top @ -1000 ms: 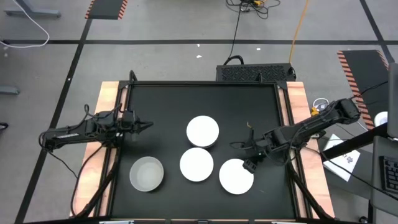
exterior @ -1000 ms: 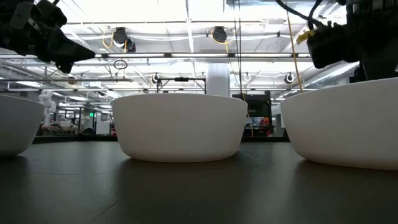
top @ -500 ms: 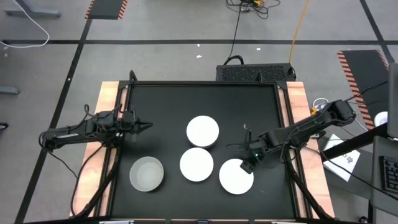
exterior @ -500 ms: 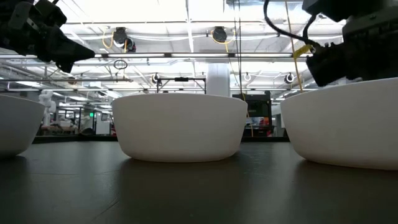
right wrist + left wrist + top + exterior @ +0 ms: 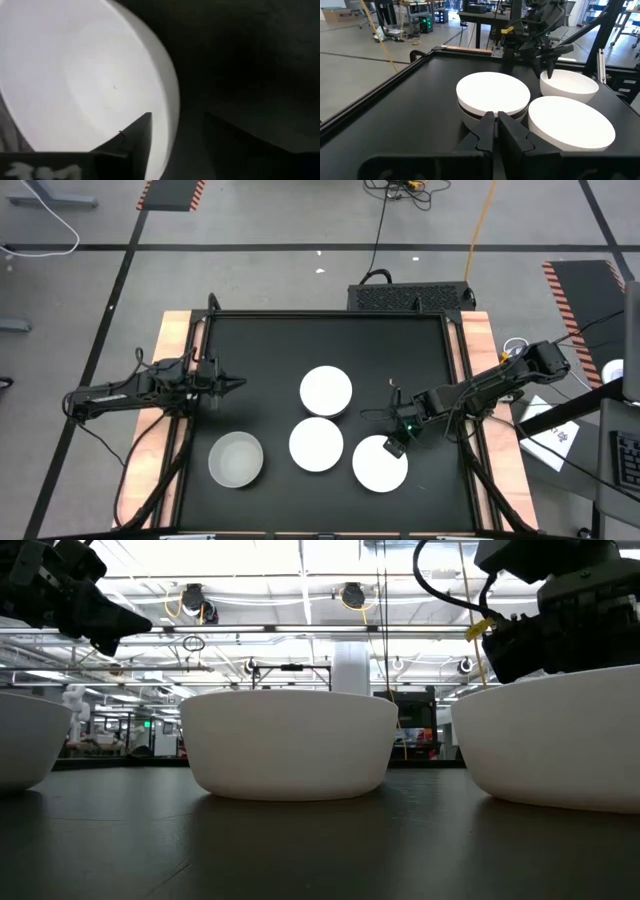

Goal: Nest bowls inside each other
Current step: Stack the right white bowl on the white bowl

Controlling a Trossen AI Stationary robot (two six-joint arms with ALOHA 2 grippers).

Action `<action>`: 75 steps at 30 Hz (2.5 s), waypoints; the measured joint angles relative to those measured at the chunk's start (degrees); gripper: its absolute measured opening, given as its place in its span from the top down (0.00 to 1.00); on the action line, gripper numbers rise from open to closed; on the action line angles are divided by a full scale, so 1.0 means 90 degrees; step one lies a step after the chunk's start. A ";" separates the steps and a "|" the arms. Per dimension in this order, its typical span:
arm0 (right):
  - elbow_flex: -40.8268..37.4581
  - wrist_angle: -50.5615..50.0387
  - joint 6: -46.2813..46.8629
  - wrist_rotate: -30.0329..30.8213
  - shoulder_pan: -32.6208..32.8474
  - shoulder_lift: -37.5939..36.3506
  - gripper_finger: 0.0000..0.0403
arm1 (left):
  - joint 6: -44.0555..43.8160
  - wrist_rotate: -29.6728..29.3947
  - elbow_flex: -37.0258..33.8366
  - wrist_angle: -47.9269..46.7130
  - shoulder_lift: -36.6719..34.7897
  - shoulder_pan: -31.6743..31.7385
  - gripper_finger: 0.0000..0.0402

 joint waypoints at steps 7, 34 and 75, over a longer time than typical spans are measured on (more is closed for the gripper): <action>0.0000 0.0068 -0.0098 -0.0083 0.0002 0.0000 0.82 | 0.0012 0.0000 0.0000 -0.0002 0.0000 -0.0170 0.98; 0.0541 -0.0297 -0.0802 0.0098 -0.0167 -0.0309 1.00 | 0.0015 -0.0172 -0.0001 -0.0018 0.0000 -0.0444 0.95; -0.0620 -0.0291 -0.2116 0.2460 0.0117 -0.3804 1.00 | -0.0042 -0.0191 -0.0004 -0.0009 0.0000 -0.0440 0.94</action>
